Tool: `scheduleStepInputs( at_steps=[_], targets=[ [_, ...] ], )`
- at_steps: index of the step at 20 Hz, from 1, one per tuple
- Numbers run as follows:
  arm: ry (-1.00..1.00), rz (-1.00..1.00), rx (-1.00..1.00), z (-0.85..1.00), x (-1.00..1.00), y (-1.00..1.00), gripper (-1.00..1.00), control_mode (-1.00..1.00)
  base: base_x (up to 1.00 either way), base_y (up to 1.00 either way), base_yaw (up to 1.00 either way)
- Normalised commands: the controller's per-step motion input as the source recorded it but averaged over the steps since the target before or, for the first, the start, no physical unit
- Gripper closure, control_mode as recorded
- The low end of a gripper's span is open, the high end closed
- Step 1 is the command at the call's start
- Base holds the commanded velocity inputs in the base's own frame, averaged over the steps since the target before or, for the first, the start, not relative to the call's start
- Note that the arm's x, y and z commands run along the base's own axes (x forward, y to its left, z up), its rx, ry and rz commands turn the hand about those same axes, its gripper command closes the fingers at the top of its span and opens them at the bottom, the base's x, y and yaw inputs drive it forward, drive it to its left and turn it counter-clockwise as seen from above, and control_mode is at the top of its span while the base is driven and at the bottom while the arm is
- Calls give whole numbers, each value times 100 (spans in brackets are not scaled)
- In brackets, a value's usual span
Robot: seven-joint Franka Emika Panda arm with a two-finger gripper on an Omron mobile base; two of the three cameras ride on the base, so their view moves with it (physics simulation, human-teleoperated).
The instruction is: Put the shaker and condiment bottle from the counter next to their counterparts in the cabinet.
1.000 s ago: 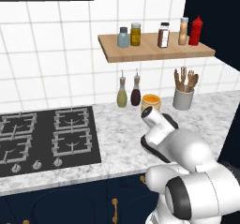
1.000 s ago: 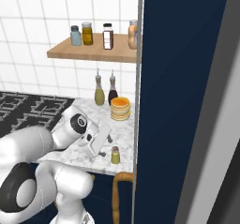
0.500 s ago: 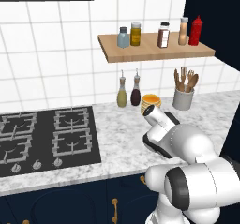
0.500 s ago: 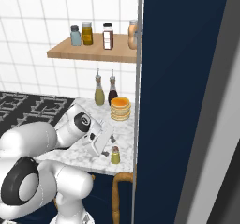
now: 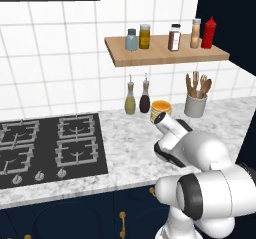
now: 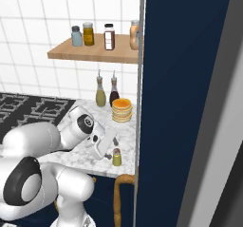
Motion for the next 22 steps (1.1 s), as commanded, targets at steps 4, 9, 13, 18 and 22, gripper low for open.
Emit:
scheduleStepInputs(
  at_steps=[4, 9, 13, 18, 22],
  targets=[
    [5, 0, 0, -5, 0, -5, -100, -100, 0, 0, 0],
    [5, 0, 2, -6, 0, -8, -100, -100, 0, 0, 0],
    [2, 0, 3, -6, 0, -14, -100, -100, 0, 0, 0],
    [1, 0, 3, -12, 0, -12, 100, -100, 0, 0, 0],
    [4, 0, 2, -12, 3, -2, 100, -100, 0, 0, 0]
  ],
)
